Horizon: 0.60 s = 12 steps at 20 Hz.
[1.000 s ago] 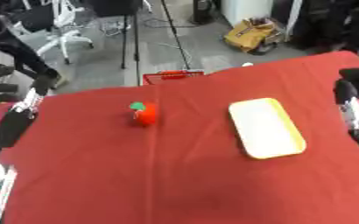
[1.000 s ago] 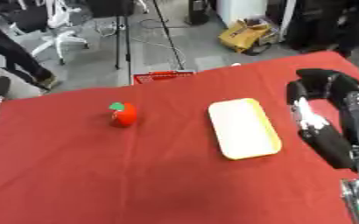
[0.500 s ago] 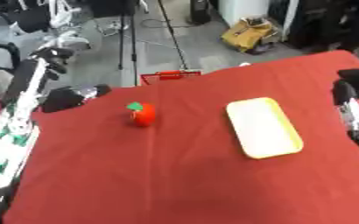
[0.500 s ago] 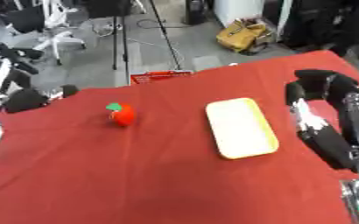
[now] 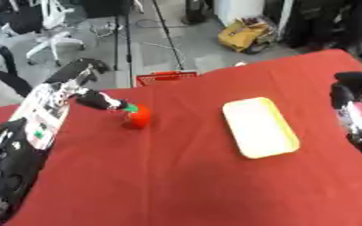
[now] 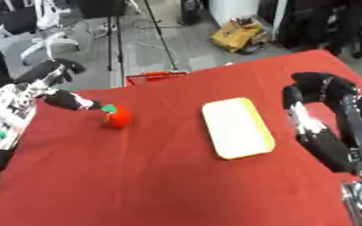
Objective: Pick up objects on the table and place them in the box.
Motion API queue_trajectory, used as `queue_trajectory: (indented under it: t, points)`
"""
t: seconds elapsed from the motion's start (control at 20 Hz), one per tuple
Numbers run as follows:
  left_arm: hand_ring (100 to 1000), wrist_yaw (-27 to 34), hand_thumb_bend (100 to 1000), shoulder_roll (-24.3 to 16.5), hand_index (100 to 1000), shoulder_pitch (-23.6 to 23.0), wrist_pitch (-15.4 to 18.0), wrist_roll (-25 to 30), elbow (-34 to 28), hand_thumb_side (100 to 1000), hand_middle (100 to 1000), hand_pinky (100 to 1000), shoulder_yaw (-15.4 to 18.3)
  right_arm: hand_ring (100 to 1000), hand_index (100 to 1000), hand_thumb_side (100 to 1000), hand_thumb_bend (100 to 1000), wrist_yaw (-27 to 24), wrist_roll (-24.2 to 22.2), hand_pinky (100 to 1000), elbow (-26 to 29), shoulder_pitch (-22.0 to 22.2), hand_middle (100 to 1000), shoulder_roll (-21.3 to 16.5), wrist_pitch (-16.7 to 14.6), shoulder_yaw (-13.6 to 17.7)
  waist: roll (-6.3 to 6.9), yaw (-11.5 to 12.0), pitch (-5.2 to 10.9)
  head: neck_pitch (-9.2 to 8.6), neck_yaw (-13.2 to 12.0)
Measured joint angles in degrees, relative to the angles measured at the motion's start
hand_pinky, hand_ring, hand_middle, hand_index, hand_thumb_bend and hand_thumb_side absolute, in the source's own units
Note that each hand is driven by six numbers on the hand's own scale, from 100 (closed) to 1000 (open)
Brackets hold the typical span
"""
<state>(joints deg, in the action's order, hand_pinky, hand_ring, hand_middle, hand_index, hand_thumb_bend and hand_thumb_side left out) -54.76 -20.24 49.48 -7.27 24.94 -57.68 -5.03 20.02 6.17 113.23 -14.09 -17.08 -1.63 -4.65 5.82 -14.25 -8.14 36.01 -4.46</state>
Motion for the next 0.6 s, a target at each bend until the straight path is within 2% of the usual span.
queue_trajectory:
  t: [0.2,0.25,0.3,0.6]
  points:
    - [719,-1.46,823,2.25,830,1.17,1.24,-0.27,4.31,338,754,743,1.67,629,761,669,337,-0.26,-0.23,624,0.0,-0.01,606,0.0,-0.03,-0.16,0.0,-0.61,0.0,-0.32,-0.37]
    - [709,-1.59,823,2.61,830,1.21,1.45,-1.14,4.87,338,754,734,1.86,629,761,680,296,-0.34,-0.29,624,0.0,-0.01,607,0.0,-0.08,-0.23,0.0,-0.63,0.0,-0.33,-0.39]
    - [707,-1.62,797,2.83,824,1.21,1.6,-2.21,5.31,338,746,734,2.07,629,761,668,337,-0.44,-0.31,624,0.0,-0.02,606,0.0,-0.09,-0.3,0.0,-0.66,0.0,-0.34,-0.39]
    - [702,-3.41,771,3.68,818,1.2,1.69,-9.24,6.93,331,738,733,2.29,628,761,667,336,-0.49,-0.32,623,0.0,-0.02,605,0.0,-0.1,-0.31,0.01,-1.0,0.0,-0.35,-0.39]
